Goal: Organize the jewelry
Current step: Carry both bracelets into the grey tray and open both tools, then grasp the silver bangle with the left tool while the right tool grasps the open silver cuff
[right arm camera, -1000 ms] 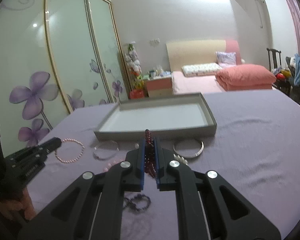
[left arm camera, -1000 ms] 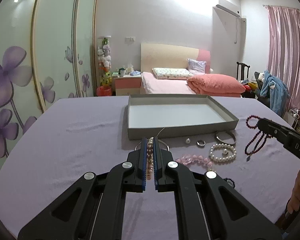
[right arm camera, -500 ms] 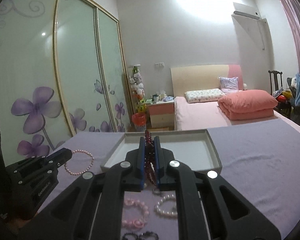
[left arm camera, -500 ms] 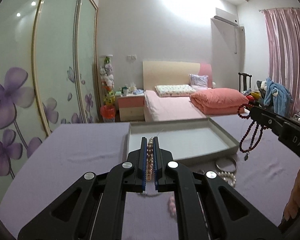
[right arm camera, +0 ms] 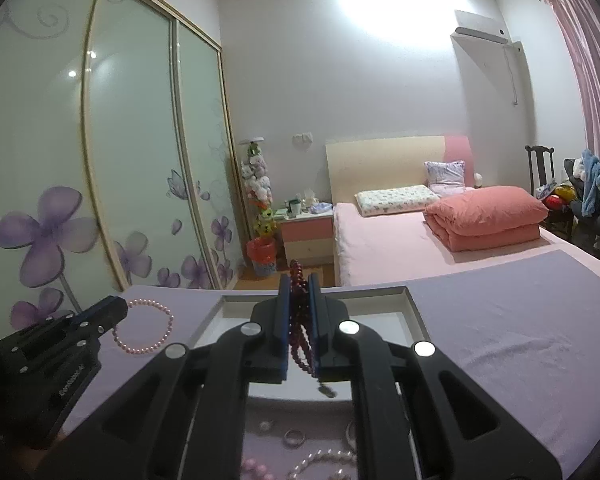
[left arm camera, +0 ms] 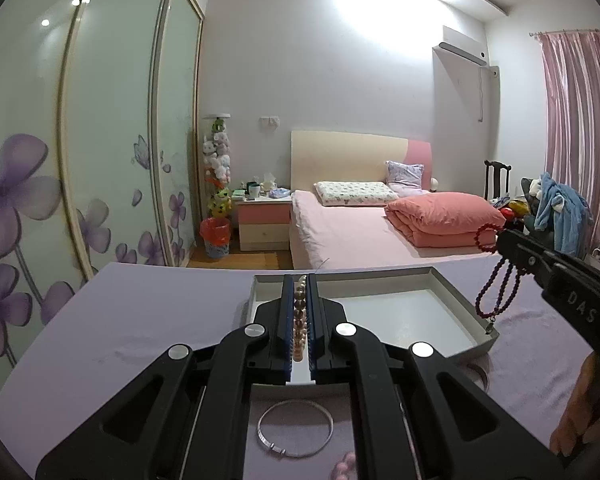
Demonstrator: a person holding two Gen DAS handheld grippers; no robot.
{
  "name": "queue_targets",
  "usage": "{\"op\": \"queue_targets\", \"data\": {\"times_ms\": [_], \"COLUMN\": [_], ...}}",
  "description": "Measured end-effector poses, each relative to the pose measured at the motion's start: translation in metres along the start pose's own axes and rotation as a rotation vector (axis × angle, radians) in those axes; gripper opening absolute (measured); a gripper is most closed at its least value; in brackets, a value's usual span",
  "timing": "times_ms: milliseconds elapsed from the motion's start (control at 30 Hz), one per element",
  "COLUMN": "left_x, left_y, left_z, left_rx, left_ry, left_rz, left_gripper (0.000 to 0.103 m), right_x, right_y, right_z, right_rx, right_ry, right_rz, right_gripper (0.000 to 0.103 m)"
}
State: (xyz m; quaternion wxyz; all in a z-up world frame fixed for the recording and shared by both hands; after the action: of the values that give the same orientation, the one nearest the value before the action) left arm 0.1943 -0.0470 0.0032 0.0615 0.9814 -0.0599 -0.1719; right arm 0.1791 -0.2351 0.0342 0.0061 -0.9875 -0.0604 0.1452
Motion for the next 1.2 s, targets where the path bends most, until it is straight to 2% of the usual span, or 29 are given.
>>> {"op": "queue_targets", "data": {"times_ms": [600, 700, 800, 833, 900, 967, 1200], "left_x": [0.097, 0.109, 0.113, 0.113, 0.111, 0.103, 0.076], "left_y": [0.008, 0.009, 0.004, 0.001, -0.006, -0.012, -0.034], "left_z": [0.017, 0.017, 0.018, 0.017, 0.013, 0.011, 0.011], "left_rx": [-0.01, -0.029, -0.068, -0.076, -0.082, -0.087, -0.097], "left_ry": [-0.14, -0.165, -0.194, -0.199, -0.192, -0.176, -0.186], "left_rz": [-0.001, 0.0, 0.004, 0.005, 0.001, -0.012, -0.039], "left_gripper": [0.006, 0.006, 0.009, 0.011, 0.027, 0.032, 0.033], "right_x": [0.135, 0.149, 0.151, 0.148, 0.142, 0.137, 0.102], "right_y": [0.035, 0.04, 0.043, 0.043, 0.045, 0.05, 0.052], "right_z": [0.028, 0.03, 0.027, 0.028, 0.028, 0.029, 0.034], "right_rx": [0.062, 0.075, 0.088, 0.084, 0.081, 0.092, 0.094], "right_ry": [-0.214, -0.238, -0.236, -0.229, -0.22, -0.222, -0.213], "right_rz": [0.012, 0.012, 0.011, 0.016, 0.021, 0.02, 0.017], "right_gripper": [0.009, 0.014, 0.044, 0.045, 0.044, 0.045, 0.045]}}
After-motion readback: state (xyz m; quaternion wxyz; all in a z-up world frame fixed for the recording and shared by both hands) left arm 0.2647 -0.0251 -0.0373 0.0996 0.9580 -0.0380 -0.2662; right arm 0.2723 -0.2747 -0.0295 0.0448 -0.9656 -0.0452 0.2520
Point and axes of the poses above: each gripper's, at about its wrist camera, not at the fingertips, and x roughly the way its jaws point, y to its right, z to its underside, the point moved 4 cm from there along x, roughly the way its jaws point, and after that the axes turned 8 degrees about -x, right-handed, at the moved point
